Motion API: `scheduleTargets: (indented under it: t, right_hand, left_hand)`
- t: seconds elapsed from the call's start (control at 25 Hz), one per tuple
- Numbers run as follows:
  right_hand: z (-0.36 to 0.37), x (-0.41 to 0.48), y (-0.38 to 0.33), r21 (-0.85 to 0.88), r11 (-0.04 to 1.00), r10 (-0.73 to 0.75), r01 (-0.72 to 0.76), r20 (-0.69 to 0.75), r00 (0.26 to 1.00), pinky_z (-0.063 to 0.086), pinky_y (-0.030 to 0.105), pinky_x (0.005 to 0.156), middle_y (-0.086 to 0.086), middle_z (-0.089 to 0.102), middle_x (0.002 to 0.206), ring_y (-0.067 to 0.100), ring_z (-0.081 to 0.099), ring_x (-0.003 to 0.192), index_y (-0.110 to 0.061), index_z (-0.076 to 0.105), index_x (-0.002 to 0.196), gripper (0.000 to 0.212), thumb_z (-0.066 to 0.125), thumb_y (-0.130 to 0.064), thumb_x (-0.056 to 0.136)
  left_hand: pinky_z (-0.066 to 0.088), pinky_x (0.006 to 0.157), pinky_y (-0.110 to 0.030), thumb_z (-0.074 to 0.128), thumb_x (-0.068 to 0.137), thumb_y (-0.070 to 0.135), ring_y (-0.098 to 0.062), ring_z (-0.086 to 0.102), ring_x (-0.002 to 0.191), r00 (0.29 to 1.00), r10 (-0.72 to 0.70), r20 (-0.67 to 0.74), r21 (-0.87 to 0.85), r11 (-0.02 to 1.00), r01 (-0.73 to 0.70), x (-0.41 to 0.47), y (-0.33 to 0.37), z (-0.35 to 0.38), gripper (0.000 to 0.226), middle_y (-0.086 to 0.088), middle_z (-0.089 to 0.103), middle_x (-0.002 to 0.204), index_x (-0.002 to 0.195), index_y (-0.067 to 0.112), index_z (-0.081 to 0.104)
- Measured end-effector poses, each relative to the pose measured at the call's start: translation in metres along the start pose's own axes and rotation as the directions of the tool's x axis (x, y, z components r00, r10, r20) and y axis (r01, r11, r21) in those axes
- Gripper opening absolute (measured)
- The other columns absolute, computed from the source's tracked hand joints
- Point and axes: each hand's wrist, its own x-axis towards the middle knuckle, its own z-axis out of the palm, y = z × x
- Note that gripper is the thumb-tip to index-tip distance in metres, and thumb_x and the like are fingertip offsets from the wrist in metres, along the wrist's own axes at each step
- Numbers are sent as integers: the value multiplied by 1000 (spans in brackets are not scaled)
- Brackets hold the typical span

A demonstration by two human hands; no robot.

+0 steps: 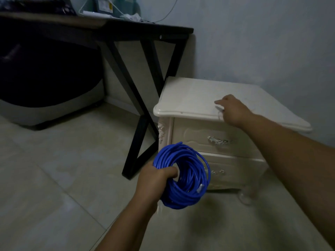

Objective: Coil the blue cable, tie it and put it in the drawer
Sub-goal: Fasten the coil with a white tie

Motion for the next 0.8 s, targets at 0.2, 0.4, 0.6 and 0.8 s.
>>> scheduleTargets:
  t: [0.2, 0.4, 0.6, 0.8]
  right_hand:
    - [-10, 15, -2, -99, 983, -153, 153, 3, 988, 44, 37, 91, 15, 68, 115, 34, 59, 107, -5, 72, 106, 19, 60, -12, 92]
    - [-8, -12, -6, -130, 959, -261, 251, -65, 963, 46, 41, 78, 19, 67, 100, 36, 58, 91, -5, 65, 98, 13, 54, -11, 94]
    - [-55, -99, -84, 778, 589, 139, 217, -362, 922, 49, 30, 63, -1, 63, 78, 16, 57, 64, -21, 48, 93, 14, 40, -10, 99]
    - [-79, -221, -119, 955, 260, 185, 144, -195, 963, 41, 24, 50, -7, 56, 61, 10, 43, 53, -20, 48, 88, 20, 41, -4, 99]
  left_hand:
    - [43, 50, -27, 65, 73, -1, -20, 52, 52, 1000, 17, -11, -3, 1000, -17, 0, 4, -13, 11, -7, 53, 59, 74, 8, 59]
    - [44, 54, -30, 66, 73, 1, -22, 53, 56, 1000, -5, -19, -20, 1000, 5, -2, 3, -19, 11, -7, 54, 61, 78, 10, 61]
    - [42, 57, -34, 65, 72, 4, -24, 51, 58, 1000, -27, 5, -41, 999, 28, -6, 3, -17, 14, -11, 52, 65, 84, 8, 60]
    - [41, 56, -33, 65, 69, 5, -23, 50, 55, 999, -28, 33, -54, 998, 30, -22, 3, -16, 14, -9, 51, 62, 80, 10, 58]
